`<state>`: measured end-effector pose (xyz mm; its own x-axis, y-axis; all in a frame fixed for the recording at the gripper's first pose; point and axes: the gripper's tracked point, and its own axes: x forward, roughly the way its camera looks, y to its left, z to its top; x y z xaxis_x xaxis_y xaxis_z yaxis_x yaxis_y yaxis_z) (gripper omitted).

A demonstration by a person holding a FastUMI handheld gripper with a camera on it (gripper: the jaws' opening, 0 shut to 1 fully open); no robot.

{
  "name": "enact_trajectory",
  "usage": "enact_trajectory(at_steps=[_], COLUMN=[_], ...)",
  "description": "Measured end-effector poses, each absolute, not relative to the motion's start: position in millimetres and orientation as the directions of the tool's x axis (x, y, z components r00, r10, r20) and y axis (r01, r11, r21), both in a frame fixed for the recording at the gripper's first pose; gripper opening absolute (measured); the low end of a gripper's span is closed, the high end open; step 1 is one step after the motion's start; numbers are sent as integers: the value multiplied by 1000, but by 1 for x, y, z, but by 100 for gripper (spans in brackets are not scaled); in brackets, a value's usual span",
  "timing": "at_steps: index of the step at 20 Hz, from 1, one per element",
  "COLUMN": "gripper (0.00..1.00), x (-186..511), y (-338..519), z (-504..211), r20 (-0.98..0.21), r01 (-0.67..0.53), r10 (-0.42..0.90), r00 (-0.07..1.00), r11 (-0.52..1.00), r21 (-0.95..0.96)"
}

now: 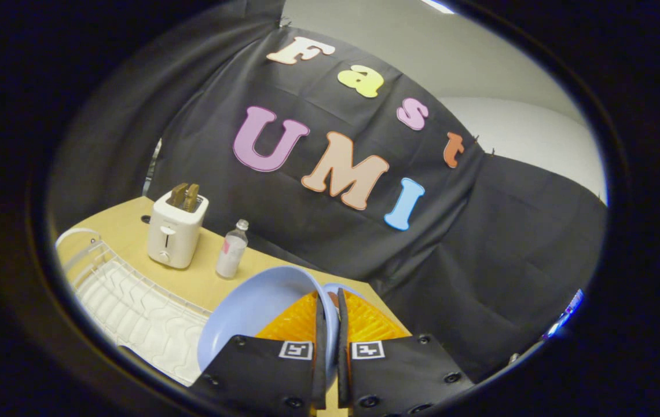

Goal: Take the plate from the dish rack, then take the spoon from the basket and place it into the plate.

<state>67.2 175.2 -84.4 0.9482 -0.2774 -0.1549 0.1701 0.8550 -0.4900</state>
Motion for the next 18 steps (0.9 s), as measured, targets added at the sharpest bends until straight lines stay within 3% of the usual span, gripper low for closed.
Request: enact_trajectory(at_steps=[18], gripper=[10], x=[17], y=[12], z=[-52], r20=[-193], r01=[275], r10=[-350], r00=[917], r11=[904], r21=[-328])
